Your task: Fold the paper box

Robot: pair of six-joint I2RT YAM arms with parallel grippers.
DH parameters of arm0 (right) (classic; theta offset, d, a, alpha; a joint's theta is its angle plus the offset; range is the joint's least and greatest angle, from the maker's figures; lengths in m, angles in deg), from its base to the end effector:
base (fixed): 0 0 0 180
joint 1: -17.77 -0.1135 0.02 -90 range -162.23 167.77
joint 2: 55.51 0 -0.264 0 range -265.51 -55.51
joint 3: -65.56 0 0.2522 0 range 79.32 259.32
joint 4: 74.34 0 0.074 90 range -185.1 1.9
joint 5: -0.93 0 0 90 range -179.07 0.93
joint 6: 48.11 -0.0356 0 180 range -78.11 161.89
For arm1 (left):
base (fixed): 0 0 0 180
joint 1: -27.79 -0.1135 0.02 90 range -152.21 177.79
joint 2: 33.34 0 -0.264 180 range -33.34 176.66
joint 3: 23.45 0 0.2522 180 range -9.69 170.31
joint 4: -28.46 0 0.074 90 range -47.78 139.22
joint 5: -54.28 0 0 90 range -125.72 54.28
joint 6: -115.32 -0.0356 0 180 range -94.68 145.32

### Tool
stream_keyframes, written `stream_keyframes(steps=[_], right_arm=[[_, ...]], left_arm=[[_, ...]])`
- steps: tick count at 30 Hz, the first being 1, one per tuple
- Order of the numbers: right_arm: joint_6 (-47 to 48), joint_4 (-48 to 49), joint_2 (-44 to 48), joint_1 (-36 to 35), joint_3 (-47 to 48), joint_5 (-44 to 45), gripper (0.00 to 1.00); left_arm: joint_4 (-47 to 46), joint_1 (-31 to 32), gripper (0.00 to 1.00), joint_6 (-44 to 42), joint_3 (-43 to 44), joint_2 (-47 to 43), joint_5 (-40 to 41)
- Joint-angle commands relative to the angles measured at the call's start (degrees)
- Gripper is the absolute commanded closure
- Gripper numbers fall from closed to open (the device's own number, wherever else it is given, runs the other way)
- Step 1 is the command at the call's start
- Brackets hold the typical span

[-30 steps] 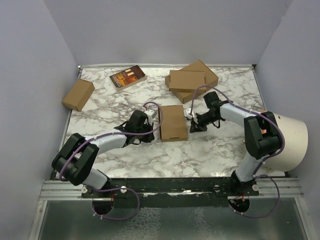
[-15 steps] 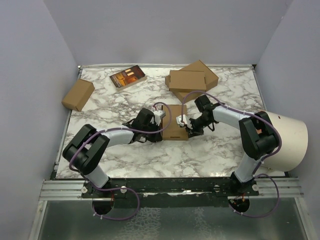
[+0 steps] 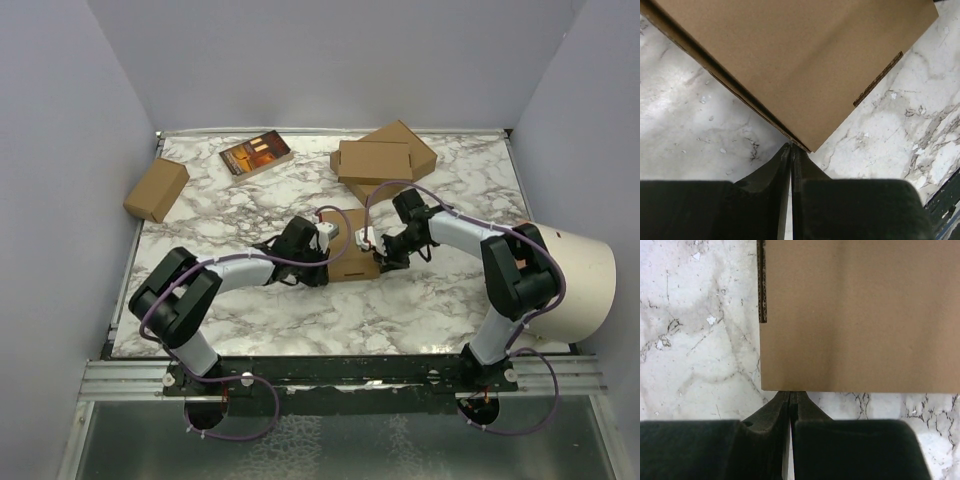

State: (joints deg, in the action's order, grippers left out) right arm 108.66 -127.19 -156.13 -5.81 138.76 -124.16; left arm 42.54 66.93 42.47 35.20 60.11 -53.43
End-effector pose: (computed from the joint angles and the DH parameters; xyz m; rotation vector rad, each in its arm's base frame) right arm 0.2759 0.1427 0.1552 -1.9489 1.8355 0.7029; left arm 0.2367 -0.2066 0.1518 0.6288 2.4599 -0.7966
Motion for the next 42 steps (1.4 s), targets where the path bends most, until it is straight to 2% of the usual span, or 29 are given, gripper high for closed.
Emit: stream_keyframes(steps=[1,7,12,16,21,28,34,38,42], right_arm=[[3.90,2.22,3.12,2.73,-1.41,-7.66,0.95],[4.44,2.17,4.17,5.17,-1.35,-8.46,0.91],[2.19,3.39,1.90,5.88,1.41,-6.79,0.88],[1.36,3.00,-3.13,5.99,9.31,-2.59,0.87],[2.75,0.65,-10.83,6.08,20.02,-1.20,0.87],[6.24,0.50,-17.05,6.08,25.30,2.65,0.88],[7.16,1.47,-18.70,5.38,26.71,1.18,0.90],[6.38,2.57,-19.20,1.93,27.24,0.16,0.92],[5.64,3.90,-18.45,-1.28,26.76,-1.29,0.92]], left_arm=[[-2.37,1.47,0.90,0.93,-1.26,-5.12,1.00],[1.20,-1.73,0.84,-0.57,-3.83,-11.21,4.61],[-1.70,-6.00,0.84,-3.02,-4.50,-11.98,8.12],[-7.35,-10.78,0.88,-4.33,-1.97,-8.18,6.92],[-7.34,-14.04,0.90,-8.55,6.90,2.22,4.33],[-7.73,-14.31,0.92,-10.82,15.34,13.83,0.73],[-7.37,-13.40,0.95,-10.27,21.37,20.10,-2.05],[-6.09,-10.33,0.95,-11.27,25.49,22.72,-3.20],[-6.45,-7.56,0.96,-10.42,25.19,21.85,-3.52]])
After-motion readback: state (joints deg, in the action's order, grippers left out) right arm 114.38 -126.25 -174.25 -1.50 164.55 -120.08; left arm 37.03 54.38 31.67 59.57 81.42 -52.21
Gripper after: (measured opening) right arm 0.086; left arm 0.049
